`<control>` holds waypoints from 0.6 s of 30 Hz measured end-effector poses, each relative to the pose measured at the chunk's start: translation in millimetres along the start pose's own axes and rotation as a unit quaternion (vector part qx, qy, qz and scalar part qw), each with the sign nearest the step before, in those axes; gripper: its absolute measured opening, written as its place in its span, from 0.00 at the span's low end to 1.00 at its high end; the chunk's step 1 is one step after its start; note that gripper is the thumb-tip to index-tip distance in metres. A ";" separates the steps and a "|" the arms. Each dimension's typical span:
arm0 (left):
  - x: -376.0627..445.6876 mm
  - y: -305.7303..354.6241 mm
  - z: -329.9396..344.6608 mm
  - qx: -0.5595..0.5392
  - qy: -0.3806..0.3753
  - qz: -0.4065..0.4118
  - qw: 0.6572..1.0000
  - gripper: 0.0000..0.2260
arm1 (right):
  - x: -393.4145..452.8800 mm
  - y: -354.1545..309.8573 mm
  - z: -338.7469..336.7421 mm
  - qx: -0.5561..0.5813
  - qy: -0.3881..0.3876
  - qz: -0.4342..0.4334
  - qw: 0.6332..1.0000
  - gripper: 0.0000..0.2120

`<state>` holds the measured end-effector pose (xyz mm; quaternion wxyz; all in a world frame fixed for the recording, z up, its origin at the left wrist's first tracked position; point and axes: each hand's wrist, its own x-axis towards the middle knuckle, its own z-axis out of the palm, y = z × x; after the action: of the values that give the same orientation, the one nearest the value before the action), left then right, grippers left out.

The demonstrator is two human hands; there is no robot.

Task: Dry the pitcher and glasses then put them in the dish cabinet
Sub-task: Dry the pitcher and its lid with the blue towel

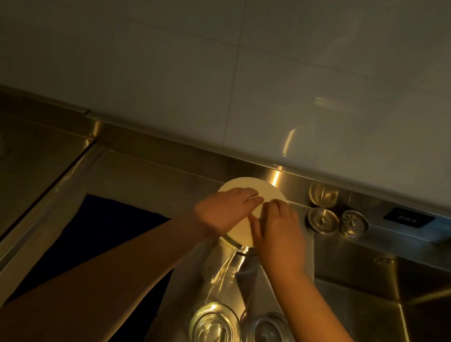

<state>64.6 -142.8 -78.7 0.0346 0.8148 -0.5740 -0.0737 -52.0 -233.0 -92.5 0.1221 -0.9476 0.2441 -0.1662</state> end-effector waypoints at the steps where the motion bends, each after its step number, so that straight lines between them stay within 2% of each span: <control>1: -0.7 -1.0 -0.2 -0.001 0.014 0.008 1.000 0.29 | 0.0 -0.6 0.7 -0.003 0.003 -0.001 1.000 0.13; 7: 3.6 -11.6 3.0 0.011 0.065 0.066 0.996 0.29 | -5.1 -9.7 -1.9 0.003 0.015 0.011 1.000 0.12; 14: -1.7 -28.3 -18.8 -0.005 0.109 0.140 0.984 0.25 | -3.6 -32.7 -14.9 -0.036 0.058 0.016 0.998 0.19; 18: -14.3 -50.5 -42.2 -0.010 0.120 0.154 0.981 0.26 | 5.6 -62.0 -19.3 -0.062 0.080 0.017 0.995 0.21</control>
<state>113.7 -113.4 -43.0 0.1225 0.7189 -0.6838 0.0246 -28.4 -186.0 -54.0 0.0457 -0.9328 0.2789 -0.2235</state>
